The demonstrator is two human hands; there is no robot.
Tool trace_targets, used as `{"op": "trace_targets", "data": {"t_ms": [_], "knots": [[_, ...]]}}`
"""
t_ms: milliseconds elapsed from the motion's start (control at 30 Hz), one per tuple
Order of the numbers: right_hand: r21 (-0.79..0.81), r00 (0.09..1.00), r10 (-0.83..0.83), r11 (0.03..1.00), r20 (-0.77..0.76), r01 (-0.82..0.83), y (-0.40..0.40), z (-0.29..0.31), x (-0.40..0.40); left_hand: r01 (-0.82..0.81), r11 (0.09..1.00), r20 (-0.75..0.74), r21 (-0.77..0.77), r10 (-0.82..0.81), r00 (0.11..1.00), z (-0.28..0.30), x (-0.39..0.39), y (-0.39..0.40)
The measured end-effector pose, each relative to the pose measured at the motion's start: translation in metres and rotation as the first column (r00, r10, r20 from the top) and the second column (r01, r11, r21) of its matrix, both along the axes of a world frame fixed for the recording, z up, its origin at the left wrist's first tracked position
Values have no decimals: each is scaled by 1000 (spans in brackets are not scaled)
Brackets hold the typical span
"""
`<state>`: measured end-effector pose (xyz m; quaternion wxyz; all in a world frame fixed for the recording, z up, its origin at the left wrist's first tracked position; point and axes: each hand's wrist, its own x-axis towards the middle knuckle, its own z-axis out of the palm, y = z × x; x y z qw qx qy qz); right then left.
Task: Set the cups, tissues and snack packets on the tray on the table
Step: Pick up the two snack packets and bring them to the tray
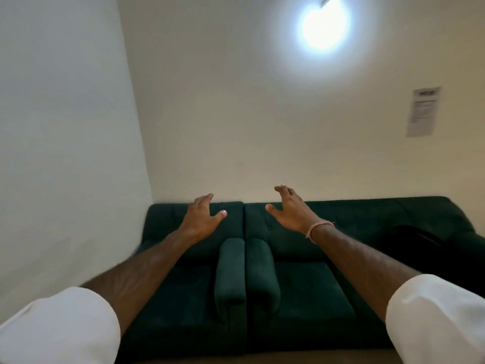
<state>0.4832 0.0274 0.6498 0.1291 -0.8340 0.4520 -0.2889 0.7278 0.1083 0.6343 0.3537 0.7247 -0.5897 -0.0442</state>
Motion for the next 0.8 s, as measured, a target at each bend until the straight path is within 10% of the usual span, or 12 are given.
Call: {"op": "trace_targets", "data": {"t_ms": [800], "knots": [[61, 824, -565, 822, -45, 566, -28, -52, -333, 463, 879, -19, 113, -464, 886, -71, -298, -165]]}}
